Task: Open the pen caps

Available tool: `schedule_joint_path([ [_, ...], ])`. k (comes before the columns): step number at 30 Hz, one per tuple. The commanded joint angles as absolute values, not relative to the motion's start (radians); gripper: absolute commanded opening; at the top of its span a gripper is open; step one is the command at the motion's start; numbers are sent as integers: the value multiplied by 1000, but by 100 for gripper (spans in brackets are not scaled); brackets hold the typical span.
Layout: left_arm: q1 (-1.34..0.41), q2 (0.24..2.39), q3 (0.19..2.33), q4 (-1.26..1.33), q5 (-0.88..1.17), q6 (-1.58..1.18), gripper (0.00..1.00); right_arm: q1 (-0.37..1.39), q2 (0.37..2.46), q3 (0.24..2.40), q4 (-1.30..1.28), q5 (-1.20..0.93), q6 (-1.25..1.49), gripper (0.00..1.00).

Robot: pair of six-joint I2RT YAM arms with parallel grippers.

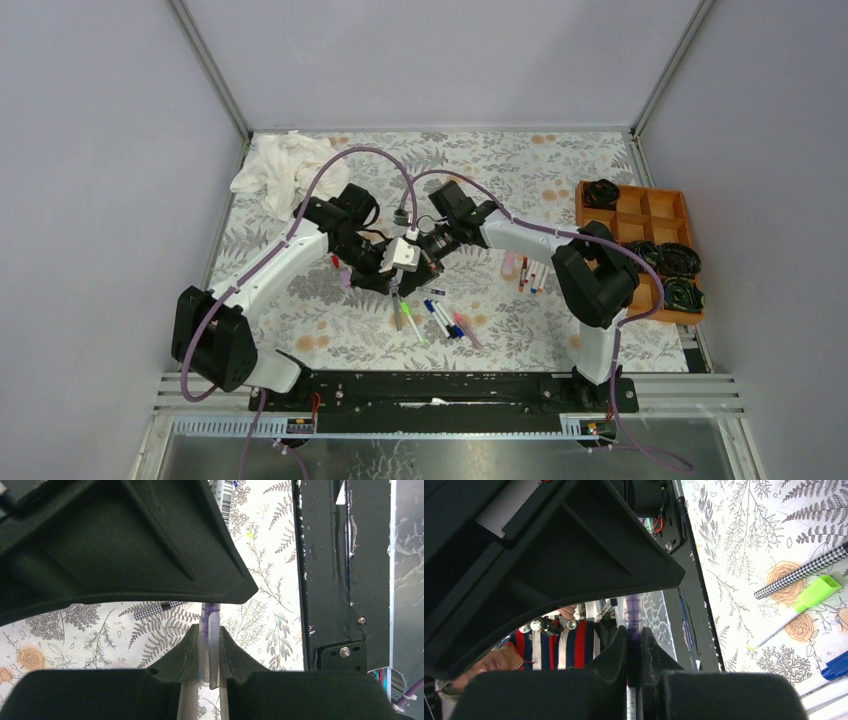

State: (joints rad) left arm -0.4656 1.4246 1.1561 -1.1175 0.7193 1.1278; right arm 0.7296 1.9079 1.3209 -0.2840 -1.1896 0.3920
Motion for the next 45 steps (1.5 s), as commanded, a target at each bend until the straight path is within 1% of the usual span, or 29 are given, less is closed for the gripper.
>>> schedule_joint_path([
  [1,-456,1419,1190,-1144,616,1177,0,726,1824,1288,-418,-1119,349,0],
  [4,-422,1412,1201,-1169,585,1219,0,705,1793,1239,-467,-1064,317,0],
  [9,-306,1444,1247,-1203,538,1301,0,683,1752,1171,-476,-995,322,0],
  [12,-245,1465,1266,-1204,548,1322,0,678,1745,1162,-479,-962,328,0],
  [16,-232,1469,1205,-1104,578,1282,0,652,1716,1156,-439,-919,363,0],
  [19,-232,1477,1141,-979,589,1204,0,620,1693,1169,-469,-784,367,0],
  [22,-232,1514,1094,-805,584,1068,1,562,1642,1153,-490,-470,410,0],
  [24,-233,1554,1075,-716,573,996,7,508,1592,1111,-472,-286,460,0],
  [26,-233,1598,1060,-648,546,949,9,467,1550,1077,-467,-114,495,0],
  [28,-233,1644,1046,-586,507,911,14,447,1510,1049,-454,37,516,0],
  [31,-233,1683,1028,-518,465,875,21,441,1482,1006,-416,204,542,0],
  [33,-233,1704,1029,-501,449,857,23,439,1485,983,-387,275,555,0],
  [35,-233,1717,1035,-501,443,843,27,437,1512,980,-374,332,565,0],
  [38,-233,1711,1038,-505,443,836,39,437,1574,1001,-380,387,573,0],
  [41,-233,1683,1049,-529,451,841,47,436,1613,1011,-371,418,577,0],
  [43,-233,1666,1067,-558,469,841,49,437,1630,1011,-362,426,577,0],
  [45,-233,1639,1090,-588,486,836,54,436,1643,1012,-356,424,572,0],
])
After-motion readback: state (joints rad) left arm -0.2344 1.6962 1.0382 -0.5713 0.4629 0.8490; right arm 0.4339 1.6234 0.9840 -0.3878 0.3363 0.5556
